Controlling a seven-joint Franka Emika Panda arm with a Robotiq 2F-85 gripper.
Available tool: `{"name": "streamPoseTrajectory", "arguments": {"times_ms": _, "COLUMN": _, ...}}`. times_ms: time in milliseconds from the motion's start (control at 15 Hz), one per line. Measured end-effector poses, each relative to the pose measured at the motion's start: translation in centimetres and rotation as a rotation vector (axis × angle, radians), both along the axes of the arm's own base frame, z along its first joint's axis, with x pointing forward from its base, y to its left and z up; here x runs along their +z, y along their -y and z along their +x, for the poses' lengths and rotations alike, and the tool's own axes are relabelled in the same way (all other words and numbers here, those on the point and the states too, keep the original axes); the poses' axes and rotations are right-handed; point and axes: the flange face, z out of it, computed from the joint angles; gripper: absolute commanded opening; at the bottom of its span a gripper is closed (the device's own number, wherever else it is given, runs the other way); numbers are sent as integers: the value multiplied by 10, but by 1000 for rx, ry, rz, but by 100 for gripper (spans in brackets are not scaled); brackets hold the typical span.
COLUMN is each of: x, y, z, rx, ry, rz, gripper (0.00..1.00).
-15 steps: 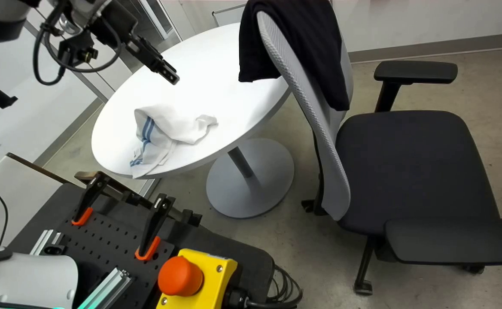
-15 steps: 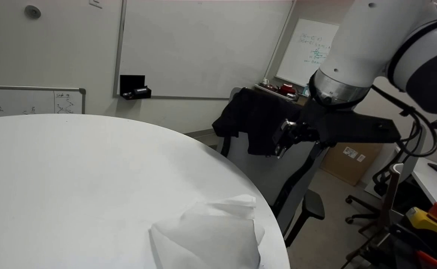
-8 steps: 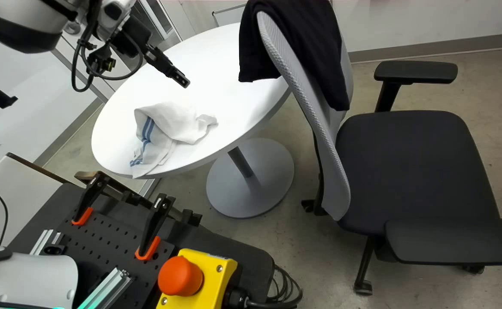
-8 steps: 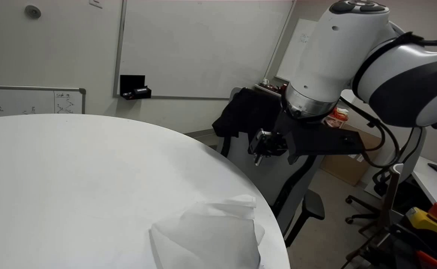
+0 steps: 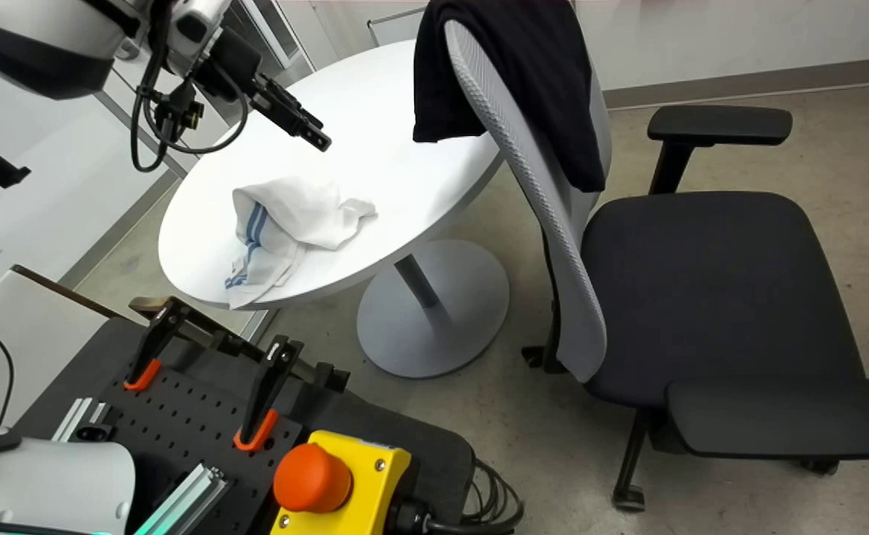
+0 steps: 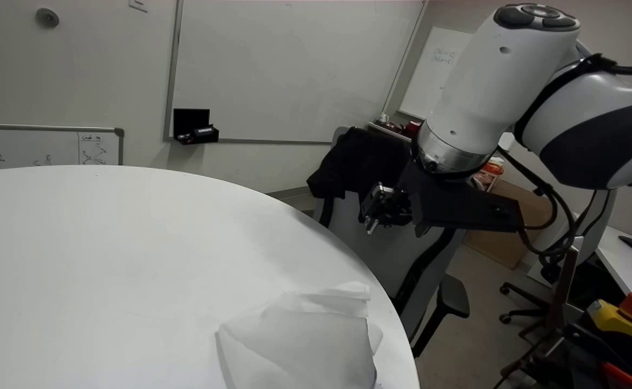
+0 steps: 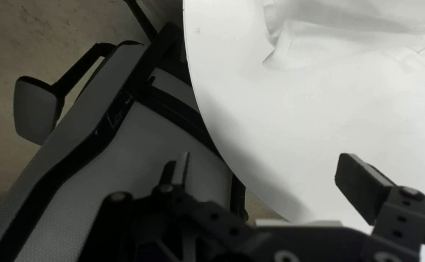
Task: Pick the cloth and put it on the back rest of the chair
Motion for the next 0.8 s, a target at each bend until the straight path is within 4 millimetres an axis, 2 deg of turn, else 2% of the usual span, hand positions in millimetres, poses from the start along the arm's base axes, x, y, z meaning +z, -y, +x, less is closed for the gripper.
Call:
{"name": "streamPoseTrajectory", "arguments": {"times_ms": 333, "x": -19, "y": 4, "z": -10, "rx": -32, "ry": 57, "rz": -24, "gripper": 100}}
{"name": "streamPoseTrajectory", "arguments": {"times_ms": 533, "x": -43, "y": 3, "z": -15, "rx": -36, "ry": 20, "rz": 7, "gripper": 100}}
{"name": "streamPoseTrajectory", "arguments": {"times_ms": 800, "x": -77, "y": 11, "z": -10, "rx": -63, "ry": -22, "rz": 32, "gripper": 100}}
